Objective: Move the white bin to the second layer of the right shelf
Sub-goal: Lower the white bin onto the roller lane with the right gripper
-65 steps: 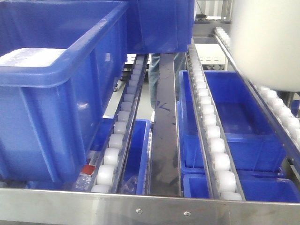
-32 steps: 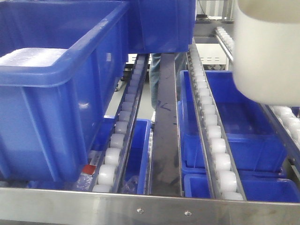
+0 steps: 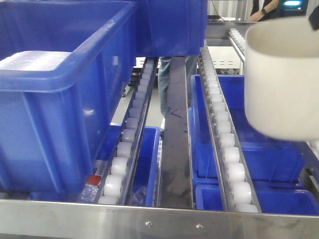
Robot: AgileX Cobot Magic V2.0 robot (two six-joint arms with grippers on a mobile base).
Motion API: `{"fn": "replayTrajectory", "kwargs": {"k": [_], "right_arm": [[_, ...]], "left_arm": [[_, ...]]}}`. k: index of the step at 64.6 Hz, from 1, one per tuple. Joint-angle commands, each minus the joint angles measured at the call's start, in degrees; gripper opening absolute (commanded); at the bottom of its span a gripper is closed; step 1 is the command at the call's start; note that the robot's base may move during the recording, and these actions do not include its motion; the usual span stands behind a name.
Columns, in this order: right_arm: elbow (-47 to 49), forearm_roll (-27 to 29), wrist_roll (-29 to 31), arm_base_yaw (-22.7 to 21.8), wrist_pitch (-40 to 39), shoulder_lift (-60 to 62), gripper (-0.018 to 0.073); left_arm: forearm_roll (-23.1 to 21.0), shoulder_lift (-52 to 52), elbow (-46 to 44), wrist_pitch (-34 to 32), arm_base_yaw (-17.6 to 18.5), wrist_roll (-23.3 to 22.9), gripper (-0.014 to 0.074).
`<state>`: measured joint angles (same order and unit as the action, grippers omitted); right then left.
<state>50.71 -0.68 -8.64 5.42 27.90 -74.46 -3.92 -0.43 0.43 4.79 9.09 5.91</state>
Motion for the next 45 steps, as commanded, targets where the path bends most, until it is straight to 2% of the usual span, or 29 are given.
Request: {"fn": "replayTrajectory", "kwargs": {"k": [1, 45], "right_arm": [[2.2, 0.2, 0.1, -0.3, -4.1, -0.2, 0.0048], [2.2, 0.2, 0.1, -0.3, -6.7, -8.3, 0.0048]], "left_arm": [[-0.3, -0.8, 2.1, -4.8, 0.2, -0.2, 0.0085], [-0.3, -0.8, 2.1, -4.8, 0.2, -0.2, 0.0085]]}}
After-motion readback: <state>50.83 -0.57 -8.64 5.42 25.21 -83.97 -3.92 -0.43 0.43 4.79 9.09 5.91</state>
